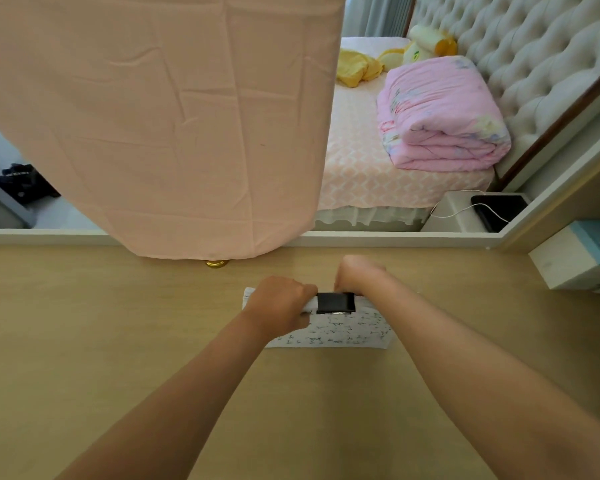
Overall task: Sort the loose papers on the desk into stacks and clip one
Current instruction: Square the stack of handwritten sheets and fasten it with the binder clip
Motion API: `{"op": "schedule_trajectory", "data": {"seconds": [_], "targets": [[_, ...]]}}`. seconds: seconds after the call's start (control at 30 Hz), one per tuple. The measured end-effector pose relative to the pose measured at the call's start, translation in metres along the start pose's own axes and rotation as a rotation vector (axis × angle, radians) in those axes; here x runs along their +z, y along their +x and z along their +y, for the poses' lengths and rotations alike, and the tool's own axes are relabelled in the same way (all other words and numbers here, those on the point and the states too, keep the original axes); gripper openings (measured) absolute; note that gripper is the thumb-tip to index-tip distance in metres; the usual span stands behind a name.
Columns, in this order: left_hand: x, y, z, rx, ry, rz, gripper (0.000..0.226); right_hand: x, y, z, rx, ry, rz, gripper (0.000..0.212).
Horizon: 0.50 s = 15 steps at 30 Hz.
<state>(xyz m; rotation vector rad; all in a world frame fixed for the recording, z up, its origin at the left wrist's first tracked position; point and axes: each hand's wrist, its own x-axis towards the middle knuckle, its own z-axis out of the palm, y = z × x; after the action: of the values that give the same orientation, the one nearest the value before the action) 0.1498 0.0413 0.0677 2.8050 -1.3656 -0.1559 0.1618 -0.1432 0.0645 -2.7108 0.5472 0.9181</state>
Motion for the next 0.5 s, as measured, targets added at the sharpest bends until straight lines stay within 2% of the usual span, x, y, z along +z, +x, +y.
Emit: {"op": "schedule_trajectory", "data": {"seconds": [0.07, 0.13, 0.2, 0.27, 0.3, 0.4, 0.5], "targets": [[-0.002, 0.001, -0.001, 0.003, -0.006, -0.007, 0.016, 0.003, -0.001, 0.004, -0.070, 0.167, 0.062, 0.028], [-0.005, 0.005, -0.004, 0.005, -0.028, -0.019, 0.018, -0.005, -0.017, 0.012, -0.205, 0.394, 0.133, 0.039], [-0.007, 0.010, -0.007, 0.004, -0.050, -0.022, 0.020, -0.019, -0.042, 0.018, -0.355, 0.457, -0.016, 0.048], [-0.008, 0.012, -0.009, 0.002, -0.050, -0.015, 0.020, -0.024, -0.060, 0.024, -0.442, 0.320, -0.137, 0.045], [-0.008, 0.012, -0.009, 0.003, -0.045, -0.016, 0.020, -0.022, -0.062, 0.027, -0.454, 0.274, -0.127, 0.041], [-0.009, 0.013, -0.010, 0.004, -0.059, -0.042, 0.015, -0.012, -0.068, 0.028, -0.440, 0.228, 0.069, 0.040], [-0.011, 0.015, -0.010, -0.007, -0.108, -0.070, 0.018, 0.007, -0.067, 0.022, -0.481, -0.069, 0.280, 0.050]]}}
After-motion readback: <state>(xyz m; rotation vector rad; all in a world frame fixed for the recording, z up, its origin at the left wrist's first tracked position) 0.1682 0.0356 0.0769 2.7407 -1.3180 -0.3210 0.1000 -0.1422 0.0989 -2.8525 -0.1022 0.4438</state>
